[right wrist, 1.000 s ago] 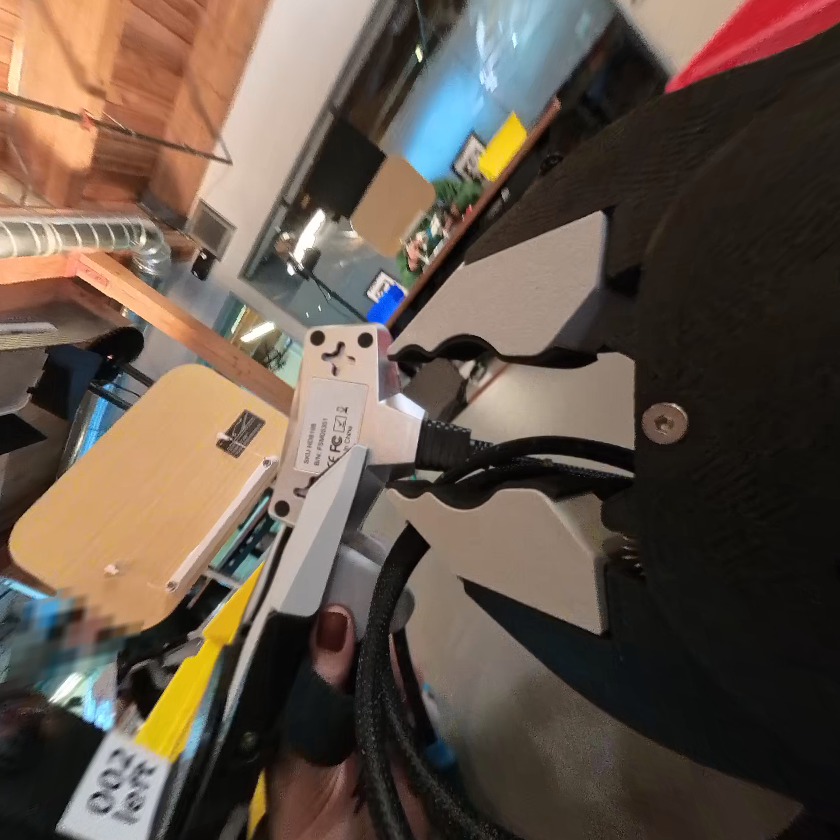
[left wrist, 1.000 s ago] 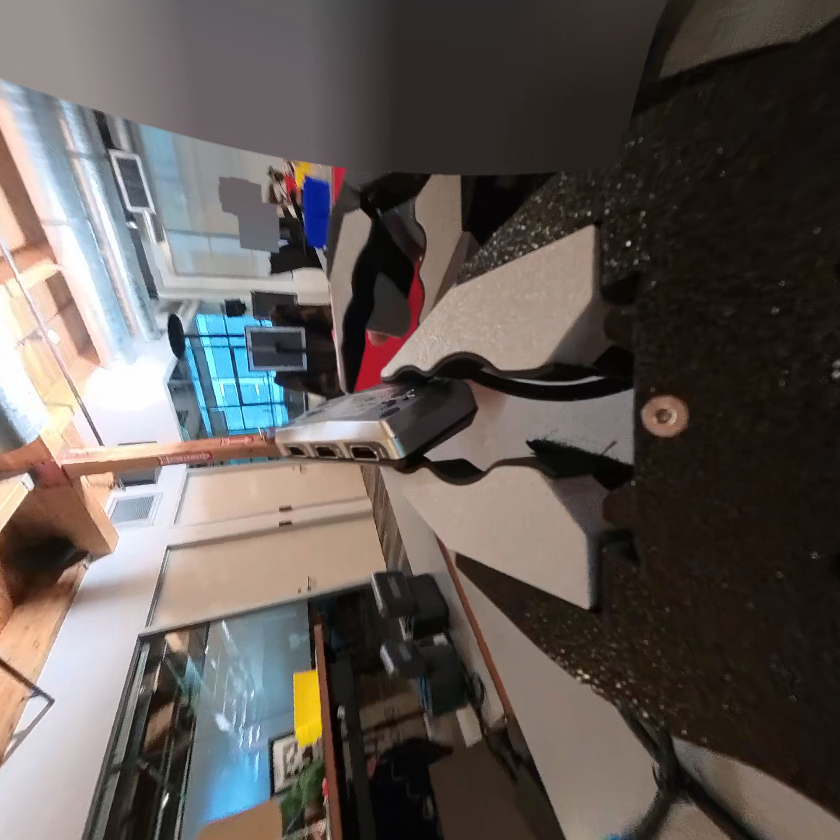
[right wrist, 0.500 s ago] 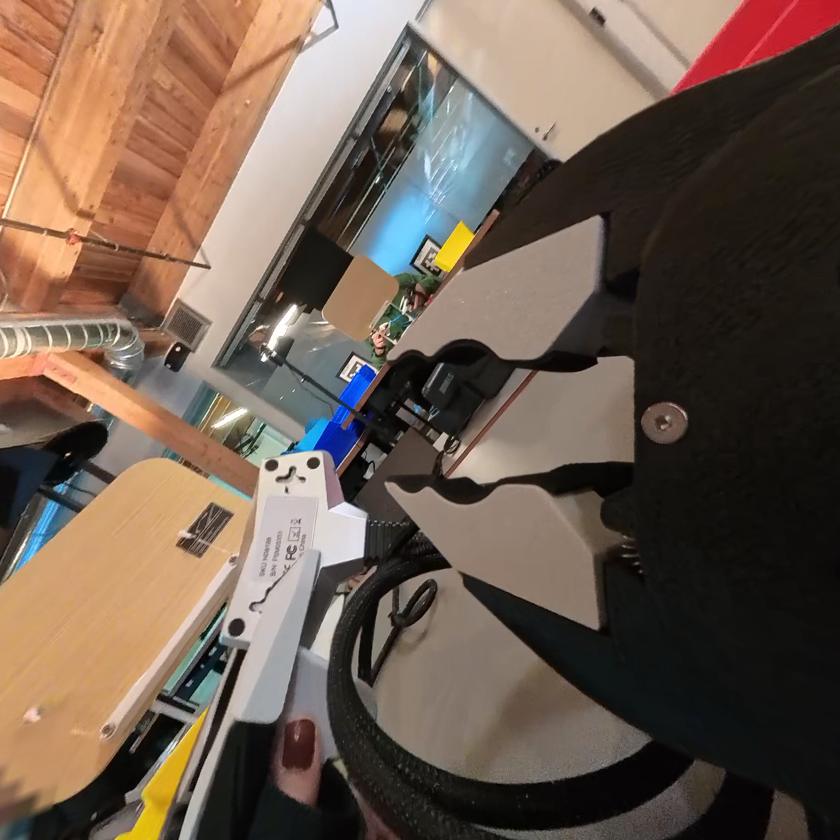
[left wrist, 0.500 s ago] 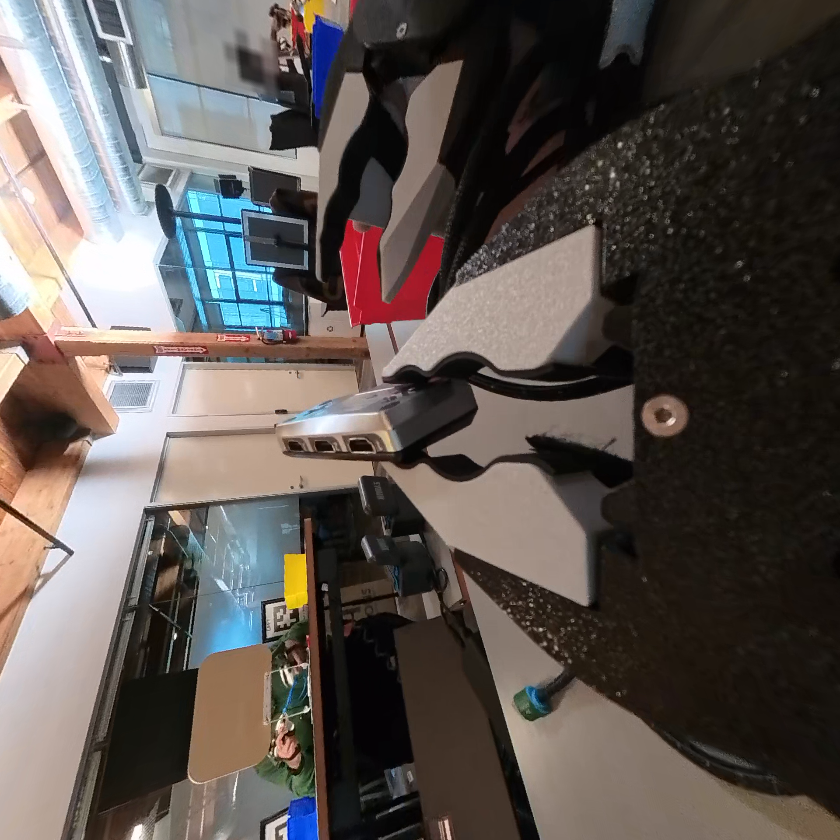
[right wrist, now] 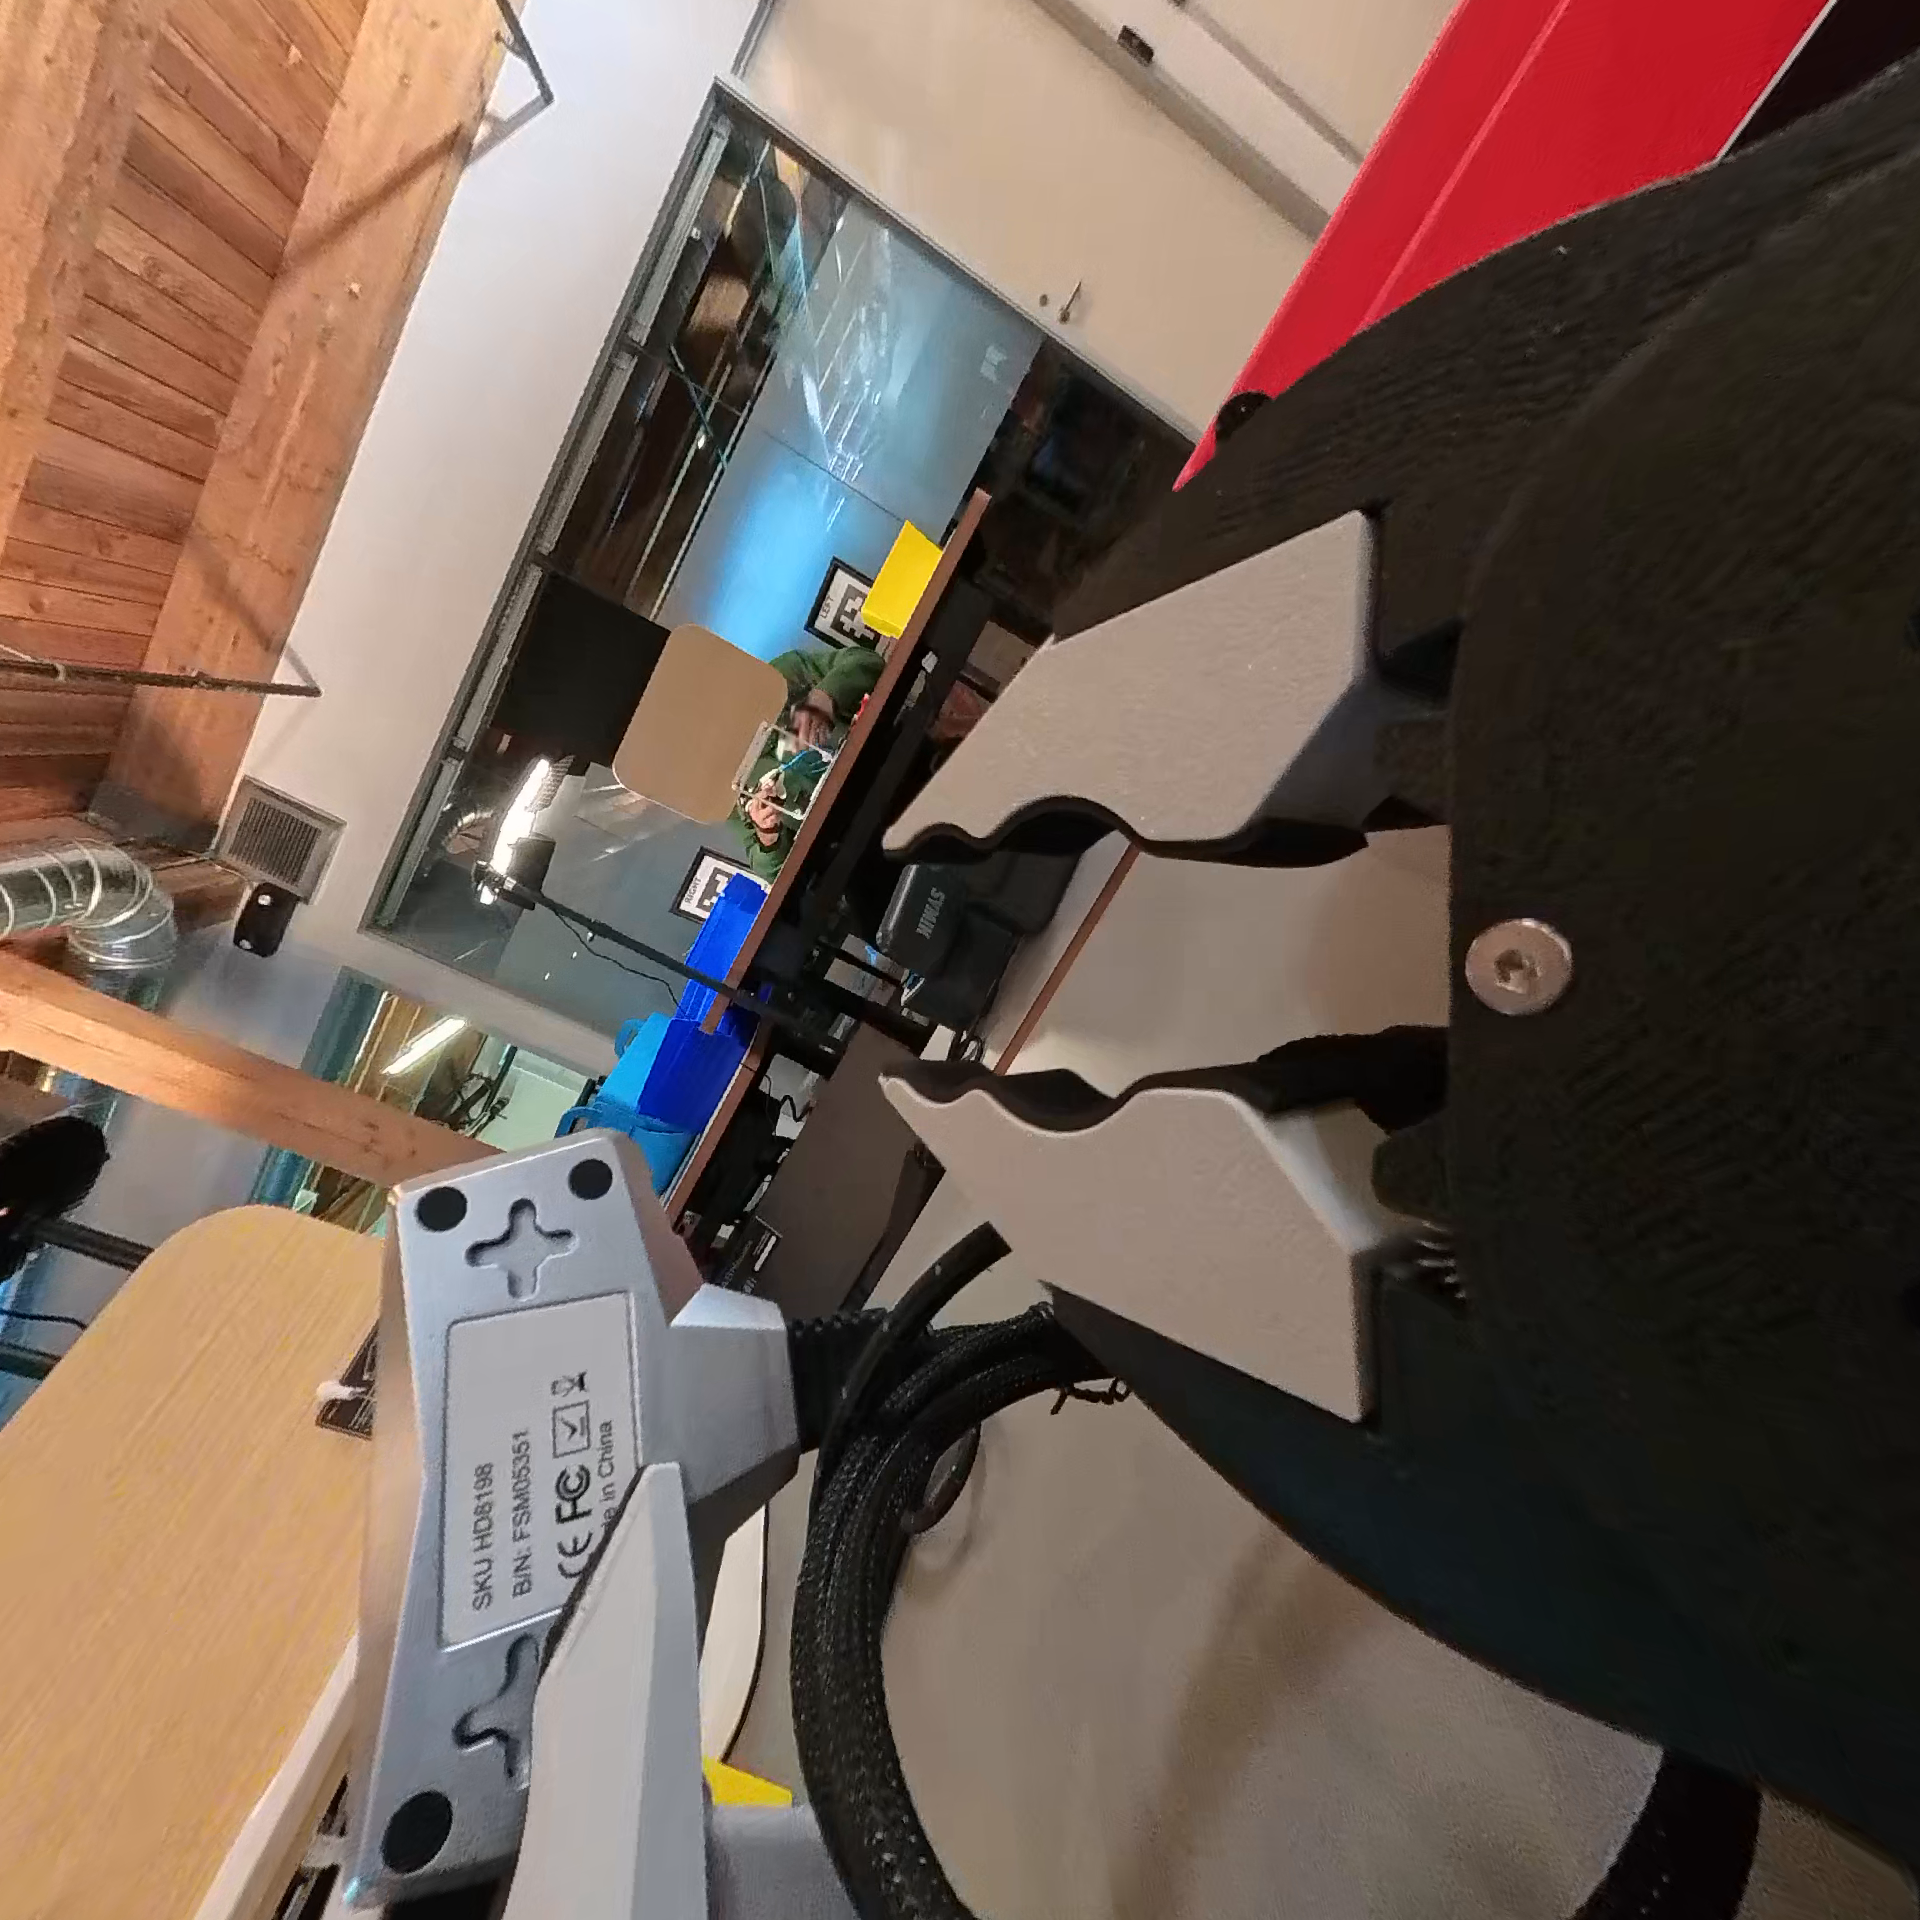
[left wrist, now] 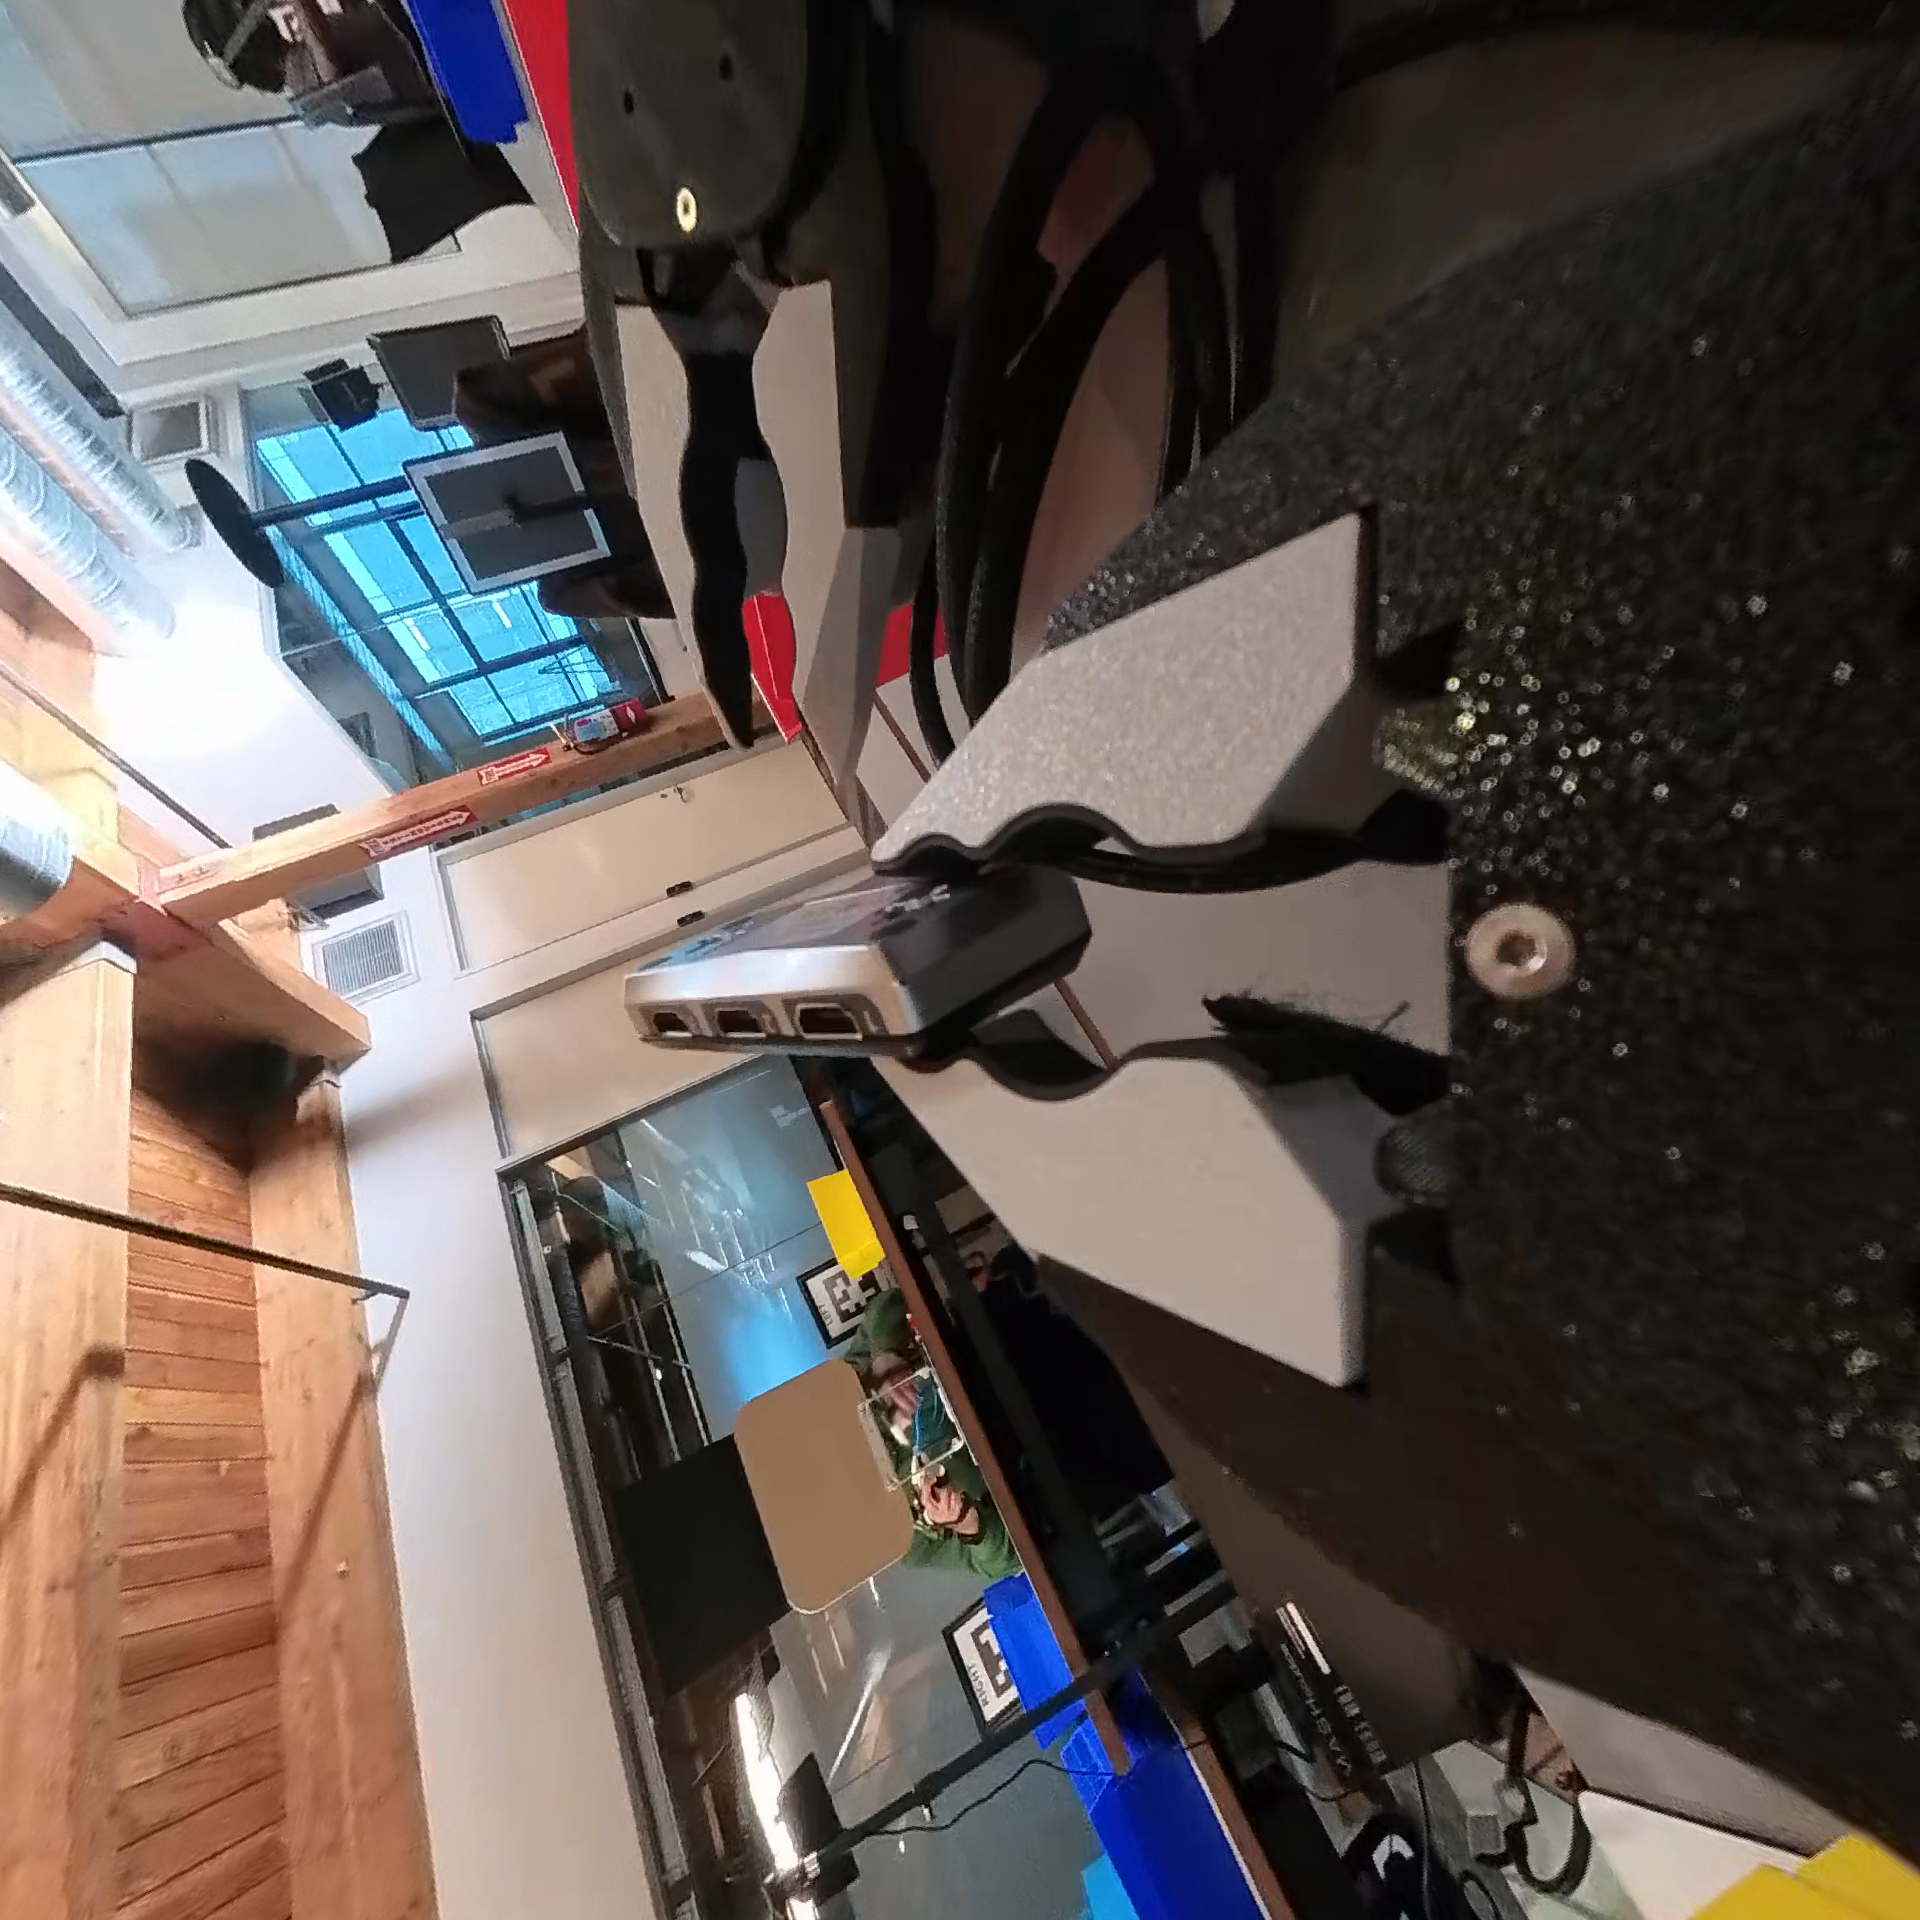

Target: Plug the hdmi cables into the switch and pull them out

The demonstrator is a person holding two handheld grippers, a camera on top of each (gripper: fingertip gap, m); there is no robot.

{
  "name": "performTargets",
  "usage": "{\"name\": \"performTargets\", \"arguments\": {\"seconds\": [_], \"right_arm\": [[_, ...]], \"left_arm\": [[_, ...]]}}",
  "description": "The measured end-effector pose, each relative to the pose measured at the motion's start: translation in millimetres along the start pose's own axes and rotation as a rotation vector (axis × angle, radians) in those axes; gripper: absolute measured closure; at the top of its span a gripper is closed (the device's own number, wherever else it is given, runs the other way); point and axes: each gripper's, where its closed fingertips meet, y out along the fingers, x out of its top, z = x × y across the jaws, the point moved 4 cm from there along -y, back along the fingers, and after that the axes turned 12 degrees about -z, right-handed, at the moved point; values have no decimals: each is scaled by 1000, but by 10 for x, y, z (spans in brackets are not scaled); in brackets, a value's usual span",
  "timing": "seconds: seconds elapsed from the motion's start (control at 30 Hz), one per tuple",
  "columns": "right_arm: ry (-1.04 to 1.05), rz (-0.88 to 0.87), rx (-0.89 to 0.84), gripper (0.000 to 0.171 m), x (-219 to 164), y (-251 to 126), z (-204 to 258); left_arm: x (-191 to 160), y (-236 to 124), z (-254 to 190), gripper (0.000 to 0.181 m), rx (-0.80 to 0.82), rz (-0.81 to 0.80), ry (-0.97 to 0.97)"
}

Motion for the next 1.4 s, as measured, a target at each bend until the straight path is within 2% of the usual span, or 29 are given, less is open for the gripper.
{"name": "performTargets", "arguments": {"seconds": [0.57, 0.7, 0.8, 0.97, 1.07, 1.2, 1.4], "right_arm": [[-18, 7, 49, 142, -16, 8, 86], [181, -38, 181, 147, 76, 10, 191], [385, 38, 341, 142, 67, 20, 289], [612, 123, 484, 139, 79, -5, 348], [668, 127, 508, 138, 120, -11, 345], [661, 216, 571, 140, 71, -42, 423], [673, 224, 624, 141, 170, -76, 443]], "left_arm": [[-84, -10, 81, 154, 31, 25, -102], [-127, -24, 165, 154, 67, 37, -172], [-154, -36, 222, 154, 92, 43, -204], [-176, -38, 241, 154, 101, 51, -219], [-175, -38, 239, 154, 99, 51, -216], [-181, -40, 242, 154, 99, 53, -218], [-191, -42, 250, 154, 102, 56, -223]]}}
